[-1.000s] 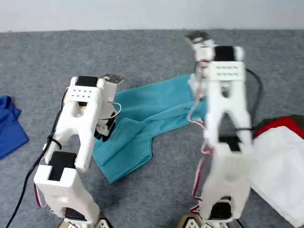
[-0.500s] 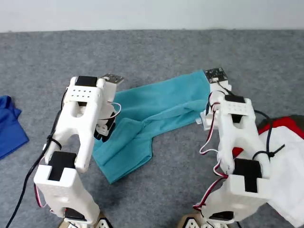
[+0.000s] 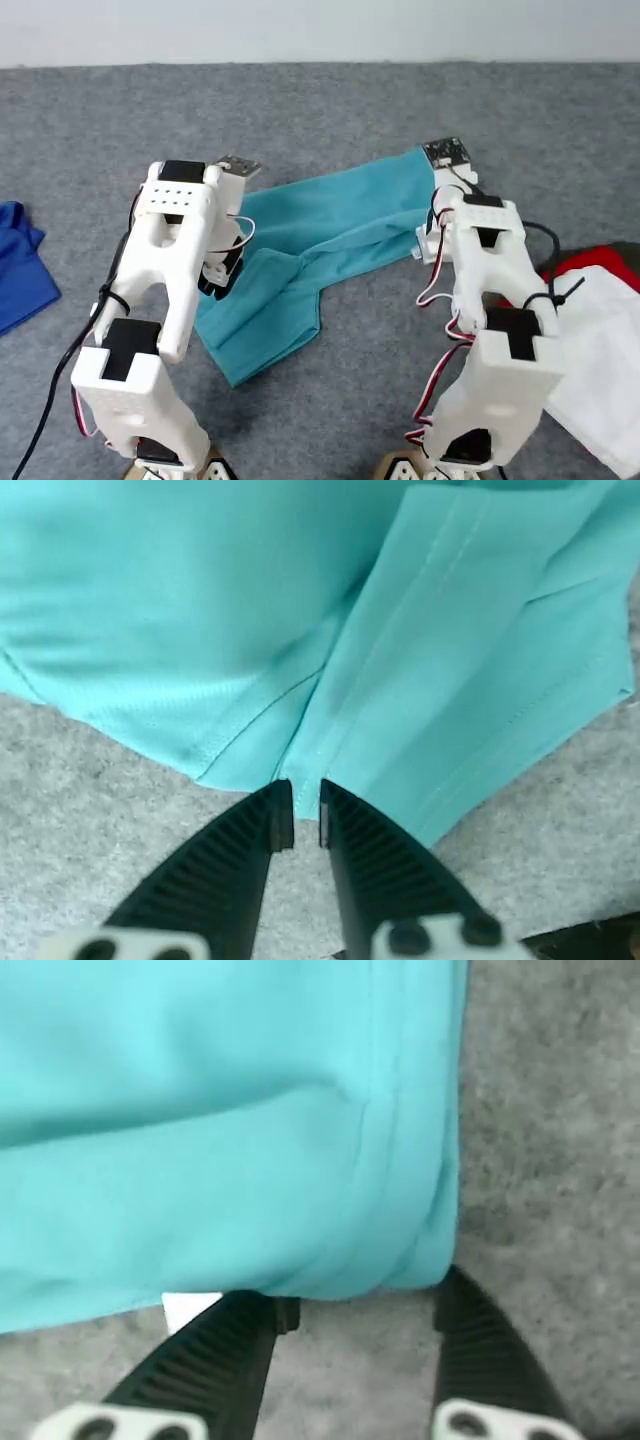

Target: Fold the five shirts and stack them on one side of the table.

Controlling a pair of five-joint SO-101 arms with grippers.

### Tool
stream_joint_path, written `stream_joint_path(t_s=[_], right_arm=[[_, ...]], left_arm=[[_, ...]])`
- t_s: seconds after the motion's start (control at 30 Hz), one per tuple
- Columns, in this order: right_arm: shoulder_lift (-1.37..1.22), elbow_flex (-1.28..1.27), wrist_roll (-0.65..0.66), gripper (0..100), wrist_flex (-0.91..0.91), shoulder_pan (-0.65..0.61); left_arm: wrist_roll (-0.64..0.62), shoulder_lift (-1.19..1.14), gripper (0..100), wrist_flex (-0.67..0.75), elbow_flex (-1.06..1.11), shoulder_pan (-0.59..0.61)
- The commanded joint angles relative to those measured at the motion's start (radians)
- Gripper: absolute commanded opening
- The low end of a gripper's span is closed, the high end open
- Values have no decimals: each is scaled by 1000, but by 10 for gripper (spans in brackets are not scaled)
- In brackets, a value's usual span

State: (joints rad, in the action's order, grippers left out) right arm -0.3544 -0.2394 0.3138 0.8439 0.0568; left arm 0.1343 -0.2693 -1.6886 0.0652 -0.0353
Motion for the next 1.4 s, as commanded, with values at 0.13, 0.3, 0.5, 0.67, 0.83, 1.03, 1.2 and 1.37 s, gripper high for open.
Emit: stream_joint_path(t_s=[0.13, 0.3, 0.5, 0.67, 0.83, 1.03, 1.2, 1.37], right_arm=[[-7, 91, -2, 7, 10, 1], [-15, 101, 57, 10, 10, 16], [-5, 104, 103, 10, 13, 51], [-7, 101, 104, 10, 13, 157], [-7, 101, 161, 10, 13, 242], [-4, 107, 161, 27, 131, 217], [-2, 117, 115, 184, 325, 74], [22, 247, -34, 169, 476, -21]], left_arm=[[-5, 5, 51, 3, 30, -6], [-5, 6, 51, 78, 131, -6], [-5, 6, 51, 86, 151, -6], [-5, 6, 51, 86, 153, -6], [-5, 6, 51, 86, 153, -6], [-5, 6, 51, 86, 153, -6], [-5, 5, 51, 137, 157, -6], [-11, 5, 51, 301, 209, -6]])
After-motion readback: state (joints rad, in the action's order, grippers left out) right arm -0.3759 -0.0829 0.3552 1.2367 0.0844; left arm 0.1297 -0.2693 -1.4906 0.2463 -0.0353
